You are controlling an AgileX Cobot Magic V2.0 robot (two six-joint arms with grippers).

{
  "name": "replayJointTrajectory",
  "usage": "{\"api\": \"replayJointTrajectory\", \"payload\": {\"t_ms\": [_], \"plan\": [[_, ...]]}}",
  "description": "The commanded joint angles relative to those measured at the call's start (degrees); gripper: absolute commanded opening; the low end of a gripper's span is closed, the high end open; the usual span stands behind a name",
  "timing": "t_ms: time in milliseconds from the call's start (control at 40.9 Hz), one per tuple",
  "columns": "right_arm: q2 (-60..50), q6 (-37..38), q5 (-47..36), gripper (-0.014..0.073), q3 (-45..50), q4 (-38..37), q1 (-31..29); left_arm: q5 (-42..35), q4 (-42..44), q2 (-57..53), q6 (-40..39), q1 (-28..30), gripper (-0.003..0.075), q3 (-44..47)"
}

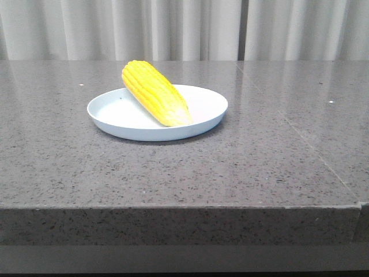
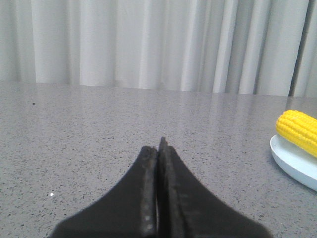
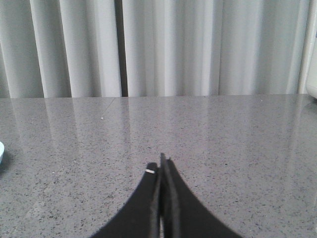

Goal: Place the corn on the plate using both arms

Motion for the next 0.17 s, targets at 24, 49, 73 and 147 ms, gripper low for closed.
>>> {"api": "replayJointTrajectory", "payload": {"t_ms": [24,49,73,147], "plan": [[-1.03,0.02,-4.96,-0.0087,-1.21,-0.47,-0.16,-4.29,-0.09,-0.96,-0.62,-0.36,-0.0020,1.29],[-1.03,0.02,-4.96,-0.0087,-1.21,-0.47,-0.16,-4.29,-0.09,-0.96,-0.62,-0.36,-0.0020,1.29],[-1.03,0.02,-4.96,-0.0087,-1.21,-0.47,-0.16,-4.29,-0.09,-0.96,-0.62,-0.36,-0.0020,1.29],[-1.03,0.02,-4.96,-0.0087,-1.21,-0.47,-0.16,-4.29,-0.09,-0.96,-0.62,-0.36,-0.0020,1.29]]}}
